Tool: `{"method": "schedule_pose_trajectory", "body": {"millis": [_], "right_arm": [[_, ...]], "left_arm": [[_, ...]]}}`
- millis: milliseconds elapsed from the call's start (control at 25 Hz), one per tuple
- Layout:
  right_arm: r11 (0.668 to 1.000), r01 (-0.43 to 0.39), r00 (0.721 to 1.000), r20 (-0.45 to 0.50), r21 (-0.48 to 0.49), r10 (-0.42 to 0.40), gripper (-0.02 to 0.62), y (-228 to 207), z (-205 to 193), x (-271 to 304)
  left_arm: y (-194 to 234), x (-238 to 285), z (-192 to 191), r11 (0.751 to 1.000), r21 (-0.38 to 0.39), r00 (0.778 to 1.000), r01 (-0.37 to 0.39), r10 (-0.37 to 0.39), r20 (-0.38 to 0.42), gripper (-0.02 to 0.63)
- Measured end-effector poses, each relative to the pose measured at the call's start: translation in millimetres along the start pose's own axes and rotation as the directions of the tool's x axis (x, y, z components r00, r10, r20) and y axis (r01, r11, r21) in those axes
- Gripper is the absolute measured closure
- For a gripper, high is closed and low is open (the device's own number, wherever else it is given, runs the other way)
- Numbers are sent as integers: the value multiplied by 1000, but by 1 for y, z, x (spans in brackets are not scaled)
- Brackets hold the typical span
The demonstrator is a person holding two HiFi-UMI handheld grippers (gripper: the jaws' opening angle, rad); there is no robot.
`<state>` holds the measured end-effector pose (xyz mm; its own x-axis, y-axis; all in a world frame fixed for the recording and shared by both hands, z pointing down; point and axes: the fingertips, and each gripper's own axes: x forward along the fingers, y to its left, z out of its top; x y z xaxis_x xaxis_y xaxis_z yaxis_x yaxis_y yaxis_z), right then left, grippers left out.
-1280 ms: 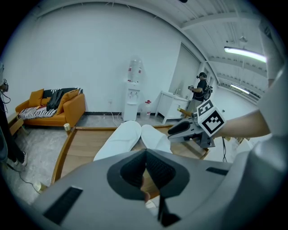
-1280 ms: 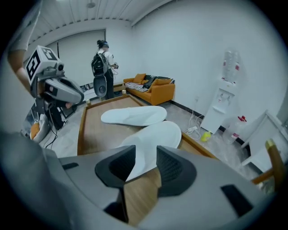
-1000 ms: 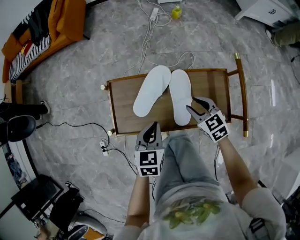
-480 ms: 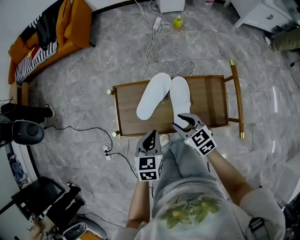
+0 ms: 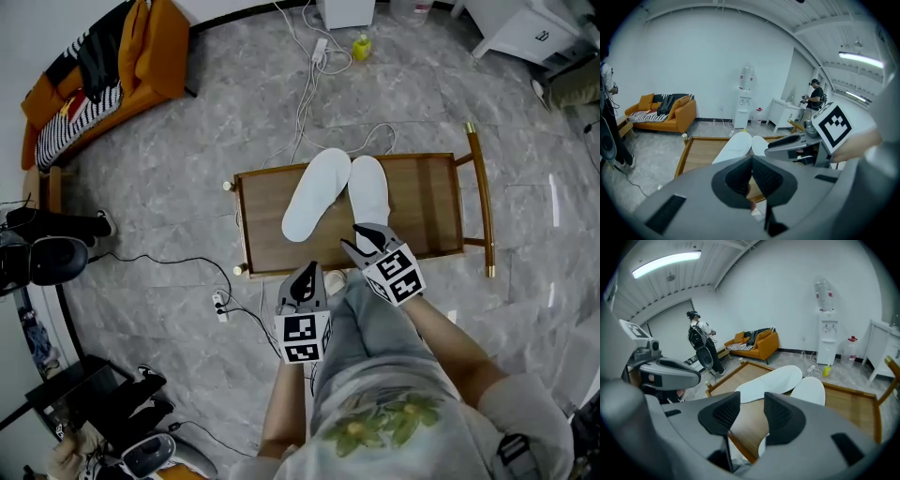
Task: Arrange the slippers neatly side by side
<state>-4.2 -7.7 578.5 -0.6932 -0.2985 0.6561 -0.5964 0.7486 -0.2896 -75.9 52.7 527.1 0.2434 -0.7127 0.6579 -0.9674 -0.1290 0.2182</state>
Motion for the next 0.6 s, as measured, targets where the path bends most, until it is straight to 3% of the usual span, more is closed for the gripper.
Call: {"method": "schedule_pose_trajectory", "body": {"millis": [600], "right_arm": [[985, 133, 991, -31, 112, -130, 419, -39, 10, 69]], "left_arm": [[37, 35, -22, 1000, 1, 1000, 2, -2, -13, 591]]}}
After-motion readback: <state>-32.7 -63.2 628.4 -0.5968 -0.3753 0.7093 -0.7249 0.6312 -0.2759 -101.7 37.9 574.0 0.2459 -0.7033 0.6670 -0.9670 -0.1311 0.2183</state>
